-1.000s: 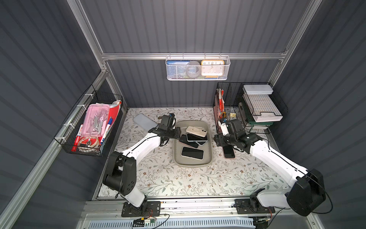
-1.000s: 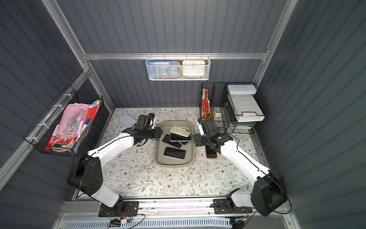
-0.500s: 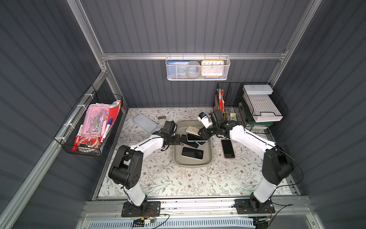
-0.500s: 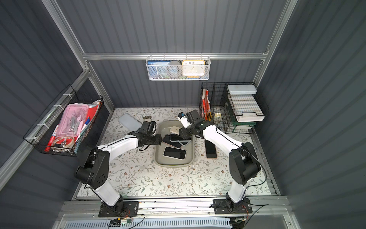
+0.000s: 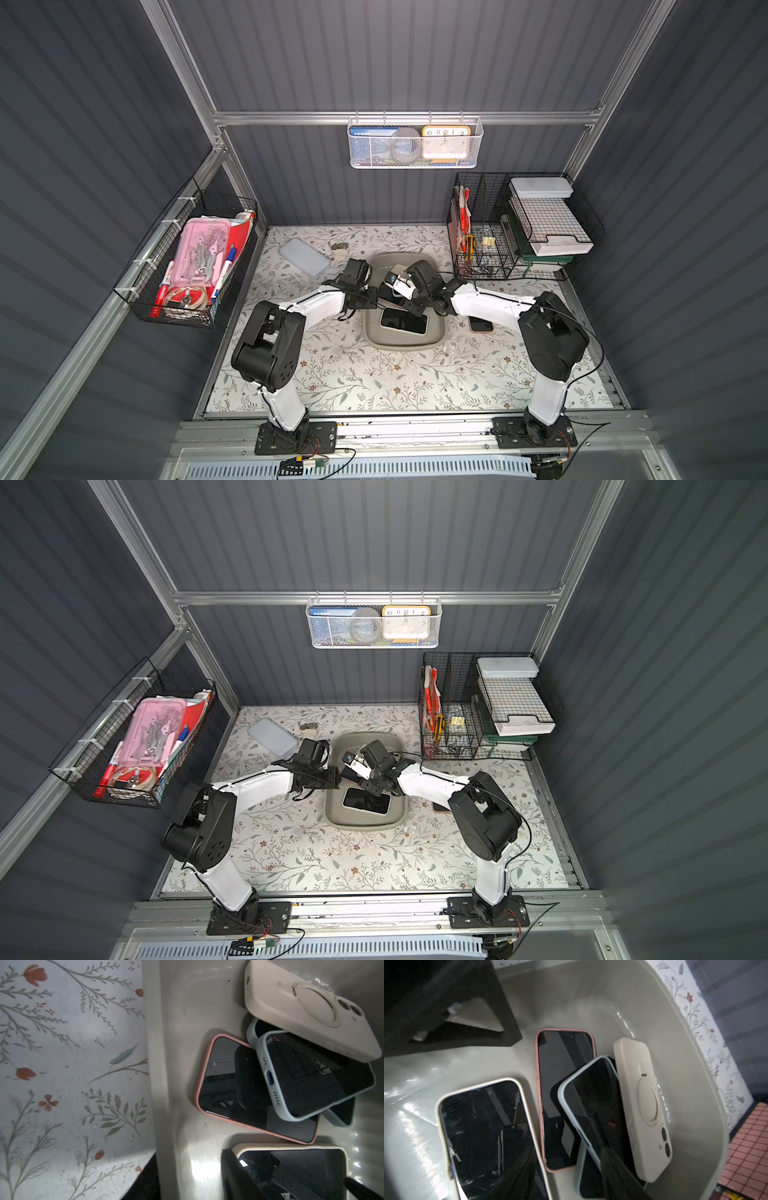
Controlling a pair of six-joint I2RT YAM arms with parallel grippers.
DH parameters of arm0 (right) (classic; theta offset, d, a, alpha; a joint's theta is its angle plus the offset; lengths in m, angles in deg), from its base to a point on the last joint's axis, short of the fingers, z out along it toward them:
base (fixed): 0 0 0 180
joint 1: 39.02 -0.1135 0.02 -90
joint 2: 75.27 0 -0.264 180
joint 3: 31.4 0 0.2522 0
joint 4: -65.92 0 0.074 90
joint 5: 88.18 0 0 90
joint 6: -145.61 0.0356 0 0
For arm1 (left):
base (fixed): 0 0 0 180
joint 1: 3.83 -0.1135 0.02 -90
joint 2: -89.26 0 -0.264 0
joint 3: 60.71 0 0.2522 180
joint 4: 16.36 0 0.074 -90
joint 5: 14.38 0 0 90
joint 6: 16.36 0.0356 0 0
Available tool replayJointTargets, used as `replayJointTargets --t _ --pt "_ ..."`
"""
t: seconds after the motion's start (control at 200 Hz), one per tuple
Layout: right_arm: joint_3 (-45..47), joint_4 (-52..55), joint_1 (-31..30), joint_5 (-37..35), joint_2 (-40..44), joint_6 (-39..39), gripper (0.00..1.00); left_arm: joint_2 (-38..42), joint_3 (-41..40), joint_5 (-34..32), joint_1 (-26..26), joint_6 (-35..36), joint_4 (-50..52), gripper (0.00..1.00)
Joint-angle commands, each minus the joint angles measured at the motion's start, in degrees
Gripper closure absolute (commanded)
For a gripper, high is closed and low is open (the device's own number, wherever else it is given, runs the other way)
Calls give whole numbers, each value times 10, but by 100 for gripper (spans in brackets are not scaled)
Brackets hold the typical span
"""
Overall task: Take the phone out of the storage box
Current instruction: Pick up the phone from the storage box.
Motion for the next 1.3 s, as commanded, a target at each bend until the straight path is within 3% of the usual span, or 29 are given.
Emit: replayJointTargets --t 0.0,0.415,0.846,1.296 --pt "15 -100 -6 -53 -15 -53 45 -2 -7 12 1 -8 -10 56" --pt "18 -204 -7 -74 -80 -88 49 2 -3 12 1 -9 0 62" --pt "95 -242 -15 -46 -11 -58 47 -2 6 15 1 -9 7 62" --pt "106 -301 -15 -83 -47 -94 47 -2 15 16 1 -6 16 61"
